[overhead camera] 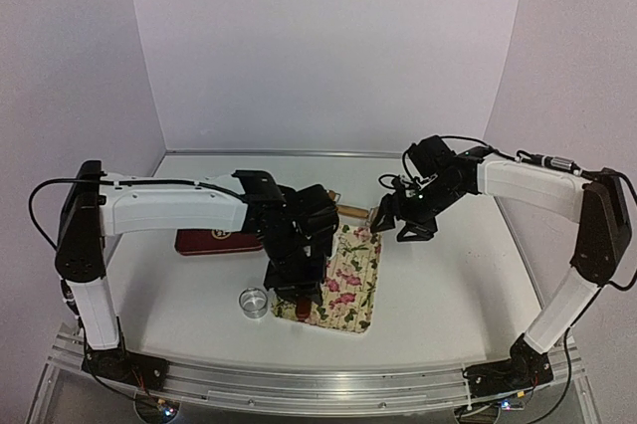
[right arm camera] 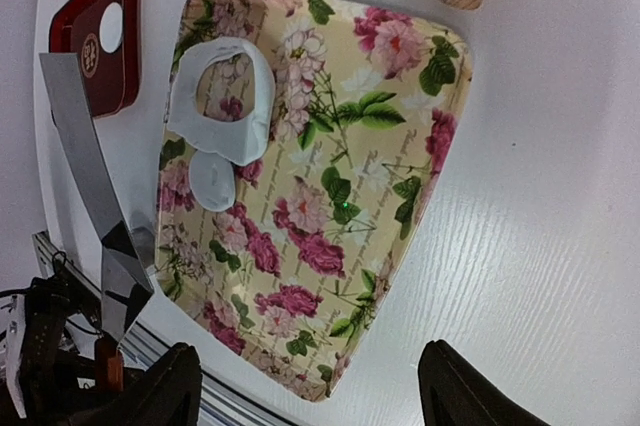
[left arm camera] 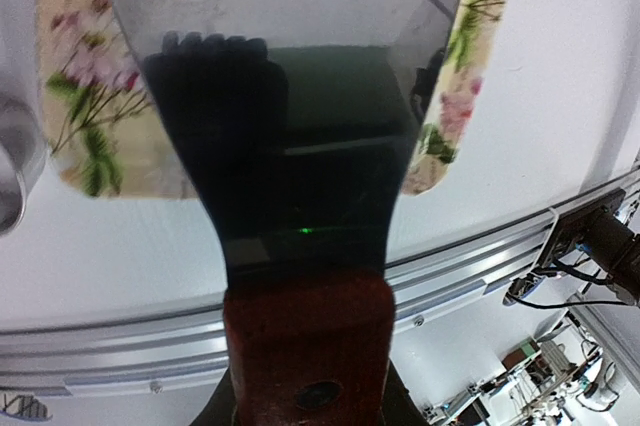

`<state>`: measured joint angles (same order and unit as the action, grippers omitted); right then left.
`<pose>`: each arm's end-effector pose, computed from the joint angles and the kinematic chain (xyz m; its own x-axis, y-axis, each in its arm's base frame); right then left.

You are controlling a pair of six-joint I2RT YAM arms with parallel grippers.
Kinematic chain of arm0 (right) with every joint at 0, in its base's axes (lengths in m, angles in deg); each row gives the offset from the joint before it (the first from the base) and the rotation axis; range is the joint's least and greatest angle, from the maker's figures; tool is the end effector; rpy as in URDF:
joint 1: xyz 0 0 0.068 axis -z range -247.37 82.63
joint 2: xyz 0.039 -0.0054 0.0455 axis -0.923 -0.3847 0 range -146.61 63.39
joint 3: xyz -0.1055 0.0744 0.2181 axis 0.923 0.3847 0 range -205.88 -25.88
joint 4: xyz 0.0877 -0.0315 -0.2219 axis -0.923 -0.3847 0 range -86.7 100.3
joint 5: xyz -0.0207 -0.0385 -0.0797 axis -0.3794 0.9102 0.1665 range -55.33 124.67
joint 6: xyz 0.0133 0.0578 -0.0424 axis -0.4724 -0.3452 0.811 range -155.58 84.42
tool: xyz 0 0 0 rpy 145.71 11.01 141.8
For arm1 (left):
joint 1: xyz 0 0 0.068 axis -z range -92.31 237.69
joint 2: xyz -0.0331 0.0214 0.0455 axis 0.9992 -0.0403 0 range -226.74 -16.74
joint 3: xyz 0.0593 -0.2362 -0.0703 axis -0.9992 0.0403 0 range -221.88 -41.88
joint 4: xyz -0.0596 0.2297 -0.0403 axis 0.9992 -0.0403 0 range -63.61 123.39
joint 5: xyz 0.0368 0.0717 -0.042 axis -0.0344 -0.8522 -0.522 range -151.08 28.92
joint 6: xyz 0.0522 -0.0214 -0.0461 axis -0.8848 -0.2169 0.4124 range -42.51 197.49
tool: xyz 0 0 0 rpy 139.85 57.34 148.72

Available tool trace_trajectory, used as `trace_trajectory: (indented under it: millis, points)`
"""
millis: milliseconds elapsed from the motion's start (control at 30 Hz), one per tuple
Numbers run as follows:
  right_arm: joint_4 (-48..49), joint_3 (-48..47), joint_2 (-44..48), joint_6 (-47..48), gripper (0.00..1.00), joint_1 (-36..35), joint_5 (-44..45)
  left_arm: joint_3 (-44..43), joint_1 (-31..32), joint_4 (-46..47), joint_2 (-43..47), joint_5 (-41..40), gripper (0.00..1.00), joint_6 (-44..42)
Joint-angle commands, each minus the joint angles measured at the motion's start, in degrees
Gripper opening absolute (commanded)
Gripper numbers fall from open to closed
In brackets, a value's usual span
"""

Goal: Roll out the dumpling wrappers from the dough
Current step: Place the spatula at the center of the board.

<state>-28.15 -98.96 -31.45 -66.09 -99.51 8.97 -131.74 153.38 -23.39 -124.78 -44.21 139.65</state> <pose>0.2683 0.1997 0.2181 -0.9691 -0.0685 -0.2368 -0.1969 0.7931 0.5764 0.1323 -0.3353 0.2056 -0.9842 0.1235 0.1268 0.0703 0.9302 -0.3604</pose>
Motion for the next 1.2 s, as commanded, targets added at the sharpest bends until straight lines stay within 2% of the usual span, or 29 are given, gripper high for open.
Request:
trace_trajectory:
  millis: [0, 133, 267, 333, 433, 667, 833, 1033, 1167]
  points:
    - [0.7, 1.9, 6.7, -1.5, 0.67, 0.3, 6.5, -5.2, 0.2, -1.6, -1.3, -4.1, 0.00, -5.2]
    - [2.2, 5.3, 8.7, -3.7, 0.68, 0.3, 4.2, -3.5, 0.2, 2.2, -0.2, -1.6, 0.00, -7.4]
    - [9.6, 8.4, 10.1, -8.9, 0.71, 0.3, -1.0, -3.1, 0.7, 6.7, -0.8, 2.3, 0.00, -9.5]
    - [10.5, 8.9, 10.8, -10.1, 0.71, 0.4, -0.2, -3.5, 0.6, 9.2, -1.9, 5.3, 0.00, -10.9]
    - [10.4, 10.4, 14.7, -11.5, 0.73, 0.9, 4.9, -8.7, 1.0, 7.0, -6.8, 6.1, 0.00, -12.5]
    - [2.5, 18.2, 28.5, -15.0, 0.74, 10.4, 14.8, -24.0, 2.7, 2.4, -19.2, 6.6, 0.00, -11.9]
    - [-2.1, 18.6, 37.5, -12.8, 0.75, 11.1, 20.4, -26.3, 3.0, 8.0, -23.6, 8.7, 0.00, -9.6]
    - [-6.1, 17.1, 38.8, -9.4, 0.74, 11.1, 18.8, -34.7, 4.8, 9.3, -30.9, 8.9, 0.00, -7.2]
    - [-6.9, 17.2, 38.4, -7.7, 0.74, 11.1, 16.2, -37.1, 5.7, 13.0, -34.3, 10.2, 0.02, -4.7]
